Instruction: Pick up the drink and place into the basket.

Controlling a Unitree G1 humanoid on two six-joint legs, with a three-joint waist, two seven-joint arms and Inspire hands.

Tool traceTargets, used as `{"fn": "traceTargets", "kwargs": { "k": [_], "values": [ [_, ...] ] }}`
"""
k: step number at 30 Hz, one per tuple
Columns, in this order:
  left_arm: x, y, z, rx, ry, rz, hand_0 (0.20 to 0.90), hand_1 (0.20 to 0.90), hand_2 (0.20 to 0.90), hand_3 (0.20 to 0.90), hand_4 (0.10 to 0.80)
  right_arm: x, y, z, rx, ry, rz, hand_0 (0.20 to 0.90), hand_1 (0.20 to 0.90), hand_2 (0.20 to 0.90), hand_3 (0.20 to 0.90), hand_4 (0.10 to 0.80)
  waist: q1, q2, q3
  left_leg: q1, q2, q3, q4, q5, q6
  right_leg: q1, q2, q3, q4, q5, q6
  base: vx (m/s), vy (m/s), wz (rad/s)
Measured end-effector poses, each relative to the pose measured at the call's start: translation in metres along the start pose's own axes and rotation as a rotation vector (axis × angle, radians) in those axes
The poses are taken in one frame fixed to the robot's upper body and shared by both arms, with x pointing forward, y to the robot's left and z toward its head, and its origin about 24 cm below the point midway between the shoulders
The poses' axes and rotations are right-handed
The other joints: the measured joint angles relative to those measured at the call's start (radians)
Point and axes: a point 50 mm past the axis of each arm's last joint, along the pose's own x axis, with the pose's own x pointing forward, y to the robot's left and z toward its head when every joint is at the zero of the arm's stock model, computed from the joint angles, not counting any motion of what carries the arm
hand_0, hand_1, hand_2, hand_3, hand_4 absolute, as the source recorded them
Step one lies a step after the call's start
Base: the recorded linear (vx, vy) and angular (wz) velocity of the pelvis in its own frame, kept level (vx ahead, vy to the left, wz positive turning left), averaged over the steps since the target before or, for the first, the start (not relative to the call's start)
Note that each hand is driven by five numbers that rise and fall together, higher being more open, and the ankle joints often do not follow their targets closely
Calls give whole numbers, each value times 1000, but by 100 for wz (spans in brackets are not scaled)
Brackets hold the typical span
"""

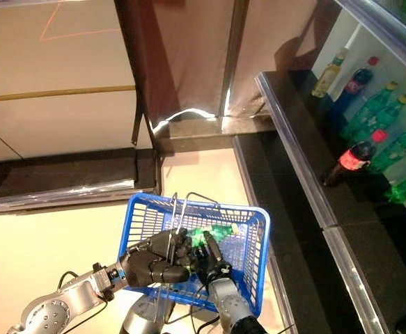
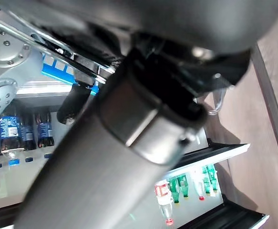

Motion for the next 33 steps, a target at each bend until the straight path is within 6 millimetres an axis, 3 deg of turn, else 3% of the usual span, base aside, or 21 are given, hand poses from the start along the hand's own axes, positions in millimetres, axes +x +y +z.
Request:
{"fn": "traceTargets", "kwargs": {
  "k": [8, 14, 18, 26, 33],
  "values": [
    [-17, 7, 2, -13, -47, 71, 300, 300, 300, 200, 100, -18, -7, -3, 4, -27, 46, 900, 900, 900, 900, 800, -1, -13, -25, 16, 4, 19, -1, -5, 4, 28, 3, -2, -25, 6, 5, 42, -5, 0],
    [-36, 14, 3, -48, -111, 154, 300, 300, 300, 200, 100, -44, 22, 4, 3, -72, 226, 900, 900, 900, 900, 800, -26, -46, -49, 17, 16, 30, -3, -8, 3, 35, 18, 1, -60, 26, 2, 29, -11, -6],
    [-46, 17, 1, -65, -163, 207, 300, 300, 300, 200, 100, -65, 36, 2, -57, -43, 326, 900, 900, 900, 900, 800, -37, -57, -58, 20, 32, 57, -3, -9, 1, 38, 28, 10, -69, 32, 0, 0, -4, -6],
    [-68, 21, -11, -107, -212, 329, 300, 300, 300, 200, 100, -107, 33, 23, -329, 20, 493, 900, 900, 900, 900, 800, -92, -84, -95, 51, 50, 109, -21, -12, 0, 53, 36, 35, -98, 47, 1, 4, 1, -11],
    [-81, 27, -26, -140, -243, 440, 300, 300, 300, 200, 100, -125, 36, 35, -453, 63, 674, 900, 900, 900, 900, 800, -159, -90, -156, 72, 60, 135, -56, -11, -2, 59, 49, 60, -128, 55, -2, -39, -5, -13]
  ]
}}
